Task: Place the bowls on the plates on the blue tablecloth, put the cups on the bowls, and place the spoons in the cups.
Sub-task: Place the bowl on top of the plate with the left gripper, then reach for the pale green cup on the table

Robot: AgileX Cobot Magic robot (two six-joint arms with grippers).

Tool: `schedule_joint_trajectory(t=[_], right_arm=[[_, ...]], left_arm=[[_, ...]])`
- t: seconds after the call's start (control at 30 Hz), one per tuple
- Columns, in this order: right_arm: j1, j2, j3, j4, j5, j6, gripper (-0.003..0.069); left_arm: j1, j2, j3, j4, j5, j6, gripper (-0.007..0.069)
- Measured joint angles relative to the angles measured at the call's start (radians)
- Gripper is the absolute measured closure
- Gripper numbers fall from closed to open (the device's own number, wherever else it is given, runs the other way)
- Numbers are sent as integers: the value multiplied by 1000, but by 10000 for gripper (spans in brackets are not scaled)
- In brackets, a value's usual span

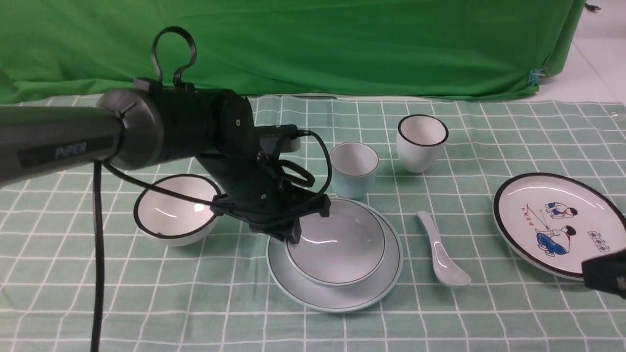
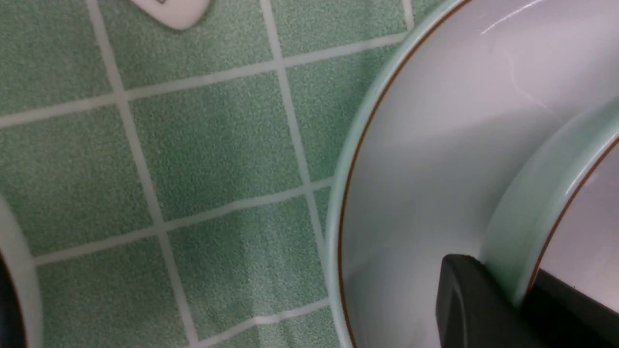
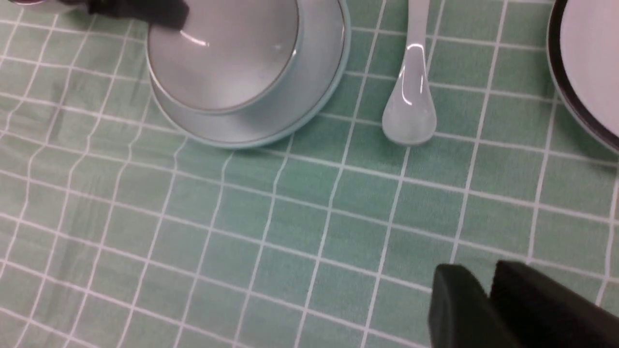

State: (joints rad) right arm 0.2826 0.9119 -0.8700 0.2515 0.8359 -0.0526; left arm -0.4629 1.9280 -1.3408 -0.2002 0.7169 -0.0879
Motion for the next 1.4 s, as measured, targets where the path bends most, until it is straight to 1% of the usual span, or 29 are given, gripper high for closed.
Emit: schedule_joint_trajectory(t=[0.07, 0.13, 0.17, 0.2, 0.23, 0.27, 0.3, 0.37, 0.43, 0.53, 0.6, 0.63, 0.7, 0.73, 0.8, 0.83, 0.87, 0.9, 0.97, 1.07, 1.2, 1.27, 1.33, 1.37, 1.4], right_arm=[[0, 85, -67, 0, 0, -16, 510], [0, 162, -125, 0, -2, -24, 488], [2, 262, -188, 0, -2, -30, 432], [2, 273, -196, 0, -2, -30, 432], [5, 329, -231, -1, -4, -35, 389], [11, 384, -283, -3, -5, -40, 344], [18, 452, -337, -3, -9, -44, 281], [33, 578, -443, -3, -16, -46, 204], [47, 690, -520, -4, -20, -48, 167], [69, 816, -622, -4, -22, -50, 147], [88, 932, -725, -4, -25, -45, 143], [93, 967, -770, -4, -25, -39, 143], [102, 1047, -846, -4, -27, -21, 141], [107, 1090, -894, -4, -30, -9, 141], [110, 1145, -957, -4, -31, 4, 141], [110, 1145, -963, -4, -31, 6, 141], [112, 1186, -1006, -4, -31, 22, 141], [112, 1196, -1016, -4, -31, 24, 141], [112, 1248, -1054, -4, -40, 38, 141], [114, 1292, -1069, -4, -70, 45, 141], [117, 1333, -1070, -4, -90, 46, 141], [119, 1348, -1070, -3, -95, 46, 154], [119, 1355, -1070, -3, -97, 53, 211], [119, 1356, -1070, -3, -98, 46, 288], [119, 1356, -1070, -3, -99, 46, 320]], left_arm=[[0, 2, 0, 8, 0, 0, 589], [0, 2, 0, 9, 0, 0, 573], [0, 2, 0, 12, -3, 0, 541], [0, 2, 0, 12, -3, 0, 531], [0, 2, 0, 14, -6, 0, 509], [0, 2, 0, 14, -11, 0, 472], [0, 2, -1, 14, -13, 0, 438], [0, -1, -7, 16, 1, 8, 349], [1, -12, -23, 41, 49, 11, 299], [1, -39, -49, 108, 128, 6, 279], [1, -95, -57, 172, 205, -3, 307], [1, -111, -57, 181, 217, -5, 330], [2, -164, -49, 200, 244, -6, 414], [2, -197, -38, 211, 249, -7, 479], [2, -248, -3, 217, 254, -8, 562], [2, -259, 1, 218, 254, -8, 568], [2, -299, 39, 222, 258, -8, 599], [2, -306, 45, 222, 259, -8, 601], [2, -383, 110, 224, 261, -8, 615], [2, -478, 205, 225, 266, -8, 616], [2, -579, 276, 225, 273, -8, 616], [2, -624, 301, 225, 273, -20, 616], [2, -663, 313, 223, 273, -28, 616], [2, -681, 316, 219, 273, -36, 616], [2, -688, 316, 217, 273, -41, 616]])
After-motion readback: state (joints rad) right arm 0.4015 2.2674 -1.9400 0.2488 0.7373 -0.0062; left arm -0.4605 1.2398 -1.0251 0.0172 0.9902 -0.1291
